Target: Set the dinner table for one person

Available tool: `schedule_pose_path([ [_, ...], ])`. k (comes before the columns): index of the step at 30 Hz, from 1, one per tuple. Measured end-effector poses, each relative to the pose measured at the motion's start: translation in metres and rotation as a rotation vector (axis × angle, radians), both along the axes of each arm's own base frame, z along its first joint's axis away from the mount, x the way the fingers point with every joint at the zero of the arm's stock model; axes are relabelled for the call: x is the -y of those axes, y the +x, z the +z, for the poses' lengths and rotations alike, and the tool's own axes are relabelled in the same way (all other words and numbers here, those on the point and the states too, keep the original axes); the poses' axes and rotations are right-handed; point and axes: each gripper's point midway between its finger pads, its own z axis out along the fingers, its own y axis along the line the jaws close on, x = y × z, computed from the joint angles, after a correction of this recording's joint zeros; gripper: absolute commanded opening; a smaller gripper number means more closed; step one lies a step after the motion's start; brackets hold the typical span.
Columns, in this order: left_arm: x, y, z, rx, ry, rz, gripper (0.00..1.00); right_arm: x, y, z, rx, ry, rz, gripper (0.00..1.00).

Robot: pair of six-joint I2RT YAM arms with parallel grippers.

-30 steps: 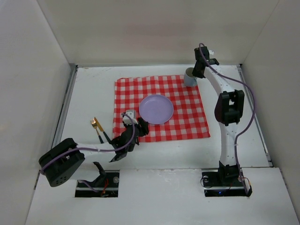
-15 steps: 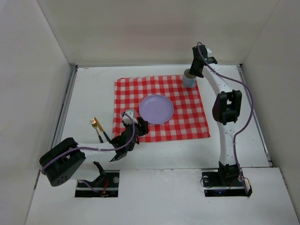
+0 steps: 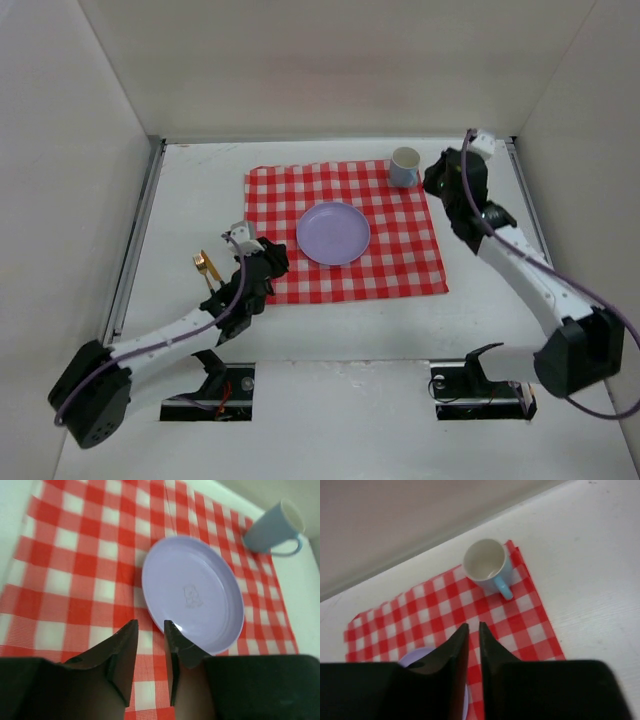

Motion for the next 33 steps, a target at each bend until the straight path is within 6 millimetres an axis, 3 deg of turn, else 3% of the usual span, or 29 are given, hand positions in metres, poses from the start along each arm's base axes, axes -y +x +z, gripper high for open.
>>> schedule_pose_path([
  [2,-0.017,-0.001,0.018,0.003,-0.027,0.047,0.21,-0.019,-0.026,-0.013,0.04,0.031,0.046,0.11],
  [5,-0.049,-0.004,0.033,-0.026,-0.042,0.135,0.21,-0.046,-0.043,-0.052,0.001,0.036,0.12,0.1],
  [8,-0.084,-0.014,0.018,-0.128,-0.005,0.235,0.16,-0.058,-0.057,-0.103,-0.095,0.021,0.165,0.11],
  [11,-0.11,-0.033,-0.014,-0.272,0.064,0.302,0.15,-0.062,-0.071,-0.128,-0.132,0.033,0.182,0.12],
  [15,-0.121,-0.058,-0.048,-0.436,0.14,0.319,0.21,-0.072,-0.08,-0.131,-0.108,0.069,0.217,0.12],
  [19,-0.129,-0.068,-0.065,-0.524,0.194,0.339,0.3,-0.081,-0.079,-0.112,-0.043,0.112,0.24,0.13],
  [24,-0.143,-0.071,-0.079,-0.591,0.239,0.385,0.31,-0.087,-0.077,-0.105,-0.013,0.129,0.253,0.13],
  [33,-0.16,-0.064,-0.093,-0.652,0.315,0.419,0.31,-0.092,-0.074,-0.118,-0.04,0.12,0.261,0.15],
])
